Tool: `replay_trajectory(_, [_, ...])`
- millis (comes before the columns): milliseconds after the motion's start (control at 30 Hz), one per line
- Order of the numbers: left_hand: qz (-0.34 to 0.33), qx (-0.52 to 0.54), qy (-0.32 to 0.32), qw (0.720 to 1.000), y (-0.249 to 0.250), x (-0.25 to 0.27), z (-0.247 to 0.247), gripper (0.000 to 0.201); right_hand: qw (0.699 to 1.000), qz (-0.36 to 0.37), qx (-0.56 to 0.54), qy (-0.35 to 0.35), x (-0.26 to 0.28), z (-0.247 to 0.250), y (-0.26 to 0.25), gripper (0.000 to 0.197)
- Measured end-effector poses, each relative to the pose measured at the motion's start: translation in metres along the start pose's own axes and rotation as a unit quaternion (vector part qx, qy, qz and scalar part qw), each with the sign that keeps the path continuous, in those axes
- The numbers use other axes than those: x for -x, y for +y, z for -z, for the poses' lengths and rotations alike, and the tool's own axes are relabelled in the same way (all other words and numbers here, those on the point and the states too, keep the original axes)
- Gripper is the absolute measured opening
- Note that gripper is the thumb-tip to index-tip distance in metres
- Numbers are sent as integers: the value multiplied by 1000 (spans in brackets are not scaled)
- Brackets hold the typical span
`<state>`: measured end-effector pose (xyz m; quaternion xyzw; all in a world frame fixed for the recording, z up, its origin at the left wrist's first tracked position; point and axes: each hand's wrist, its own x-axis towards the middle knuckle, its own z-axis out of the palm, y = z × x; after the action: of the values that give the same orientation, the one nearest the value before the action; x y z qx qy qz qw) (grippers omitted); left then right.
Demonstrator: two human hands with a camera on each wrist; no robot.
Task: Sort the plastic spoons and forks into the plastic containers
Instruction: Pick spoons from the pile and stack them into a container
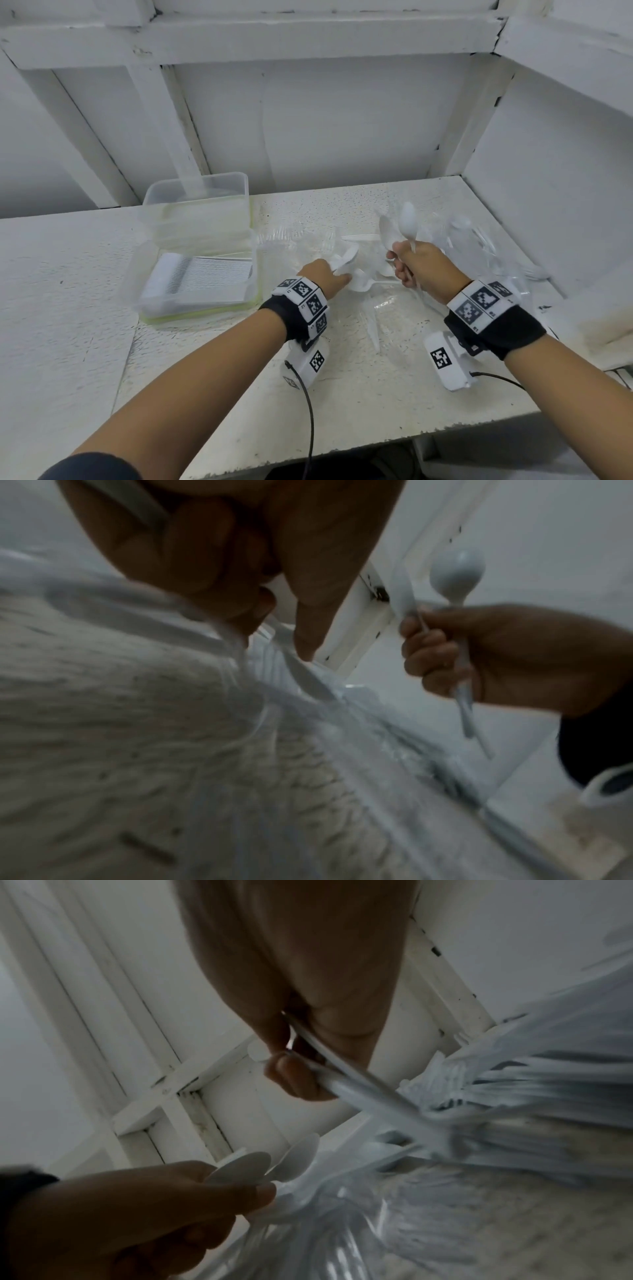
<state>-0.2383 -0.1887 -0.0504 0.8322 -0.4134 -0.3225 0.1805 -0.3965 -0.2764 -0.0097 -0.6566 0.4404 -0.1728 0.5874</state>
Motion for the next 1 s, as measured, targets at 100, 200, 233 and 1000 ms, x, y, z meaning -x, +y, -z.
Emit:
replay_trajectory(100, [-1, -45, -10, 999, 3, -1, -2, 29, 1000, 5, -9, 14, 4, 4, 4, 27])
replay_trajectory(200, [-10, -72, -15, 997, 4, 0, 3, 23, 999, -2, -9, 47, 4, 11, 5, 28])
replay_trajectory(233, [-14, -77, -13, 997, 4, 0, 6, 19, 998, 0, 9, 57, 3, 14, 5, 29])
replay_trajectory(1000, [-100, 119, 173, 973, -3, 22, 71, 24, 911, -15, 412, 32, -30, -2, 20, 24])
